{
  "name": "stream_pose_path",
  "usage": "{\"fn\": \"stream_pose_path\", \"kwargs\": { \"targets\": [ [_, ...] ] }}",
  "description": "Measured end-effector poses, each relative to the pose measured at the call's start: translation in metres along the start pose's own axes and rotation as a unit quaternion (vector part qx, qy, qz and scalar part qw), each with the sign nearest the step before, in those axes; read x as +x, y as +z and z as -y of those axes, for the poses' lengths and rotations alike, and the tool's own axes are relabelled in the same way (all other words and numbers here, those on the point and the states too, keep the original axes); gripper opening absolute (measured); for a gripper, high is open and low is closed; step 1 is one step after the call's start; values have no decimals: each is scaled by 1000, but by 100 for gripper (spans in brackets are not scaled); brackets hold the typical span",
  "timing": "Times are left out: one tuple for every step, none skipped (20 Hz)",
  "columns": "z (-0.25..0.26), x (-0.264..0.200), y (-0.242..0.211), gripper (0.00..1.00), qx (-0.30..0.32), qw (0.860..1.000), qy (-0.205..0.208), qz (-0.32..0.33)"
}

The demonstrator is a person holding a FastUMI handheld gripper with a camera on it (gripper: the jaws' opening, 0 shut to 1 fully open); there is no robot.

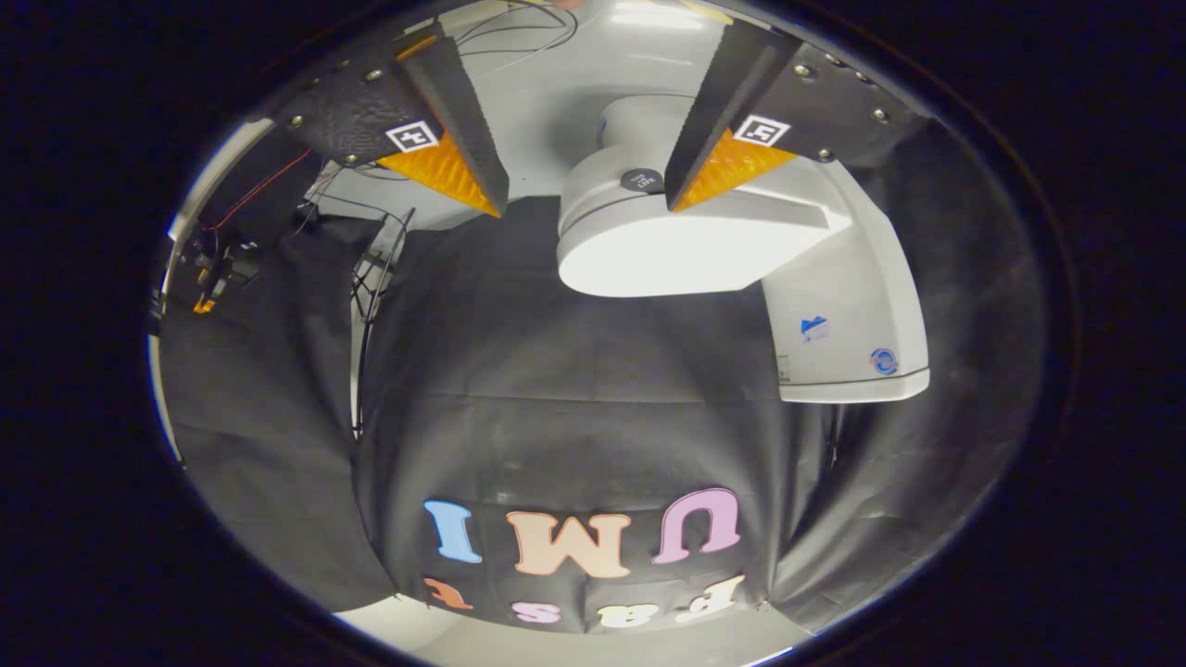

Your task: Open the toilet lid.

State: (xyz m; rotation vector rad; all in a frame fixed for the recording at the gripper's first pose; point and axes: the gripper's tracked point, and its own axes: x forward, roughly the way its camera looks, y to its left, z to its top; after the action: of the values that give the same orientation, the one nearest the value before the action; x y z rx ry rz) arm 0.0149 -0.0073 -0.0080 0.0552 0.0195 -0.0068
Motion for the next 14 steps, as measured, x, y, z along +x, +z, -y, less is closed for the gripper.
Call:
{"fn": "stream_pose_path", "kwargs": {
  "targets": [
    [0, 1, 0, 100, 9, 1000, 1, 1],
    [-2, 3, 1, 100, 5, 1000, 2, 0],
    [-5, 6, 1, 100, -5, 1000, 5, 2],
    [-8, 8, 3, 100, -12, 1000, 10, 4],
    [-13, 10, 1, 100, -17, 1000, 17, 2],
    [-17, 14, -2, 100, -23, 999, 23, -3],
    [-20, 18, -8, 100, -28, 999, 27, -13],
    [-23, 22, -10, 100, -25, 999, 31, -25],
    [-27, 25, -9, 100, -10, 999, 36, -34],
    [-33, 30, -4, 100, 14, 998, 45, -37],
    [-39, 35, 0, 100, 34, 997, 51, -41],
    [-41, 42, 4, 100, 42, 997, 50, -43],
    [-41, 51, 2, 100, 45, 997, 44, -50],
    [-40, 57, -1, 100, 51, 996, 36, -62]
  ]
}}
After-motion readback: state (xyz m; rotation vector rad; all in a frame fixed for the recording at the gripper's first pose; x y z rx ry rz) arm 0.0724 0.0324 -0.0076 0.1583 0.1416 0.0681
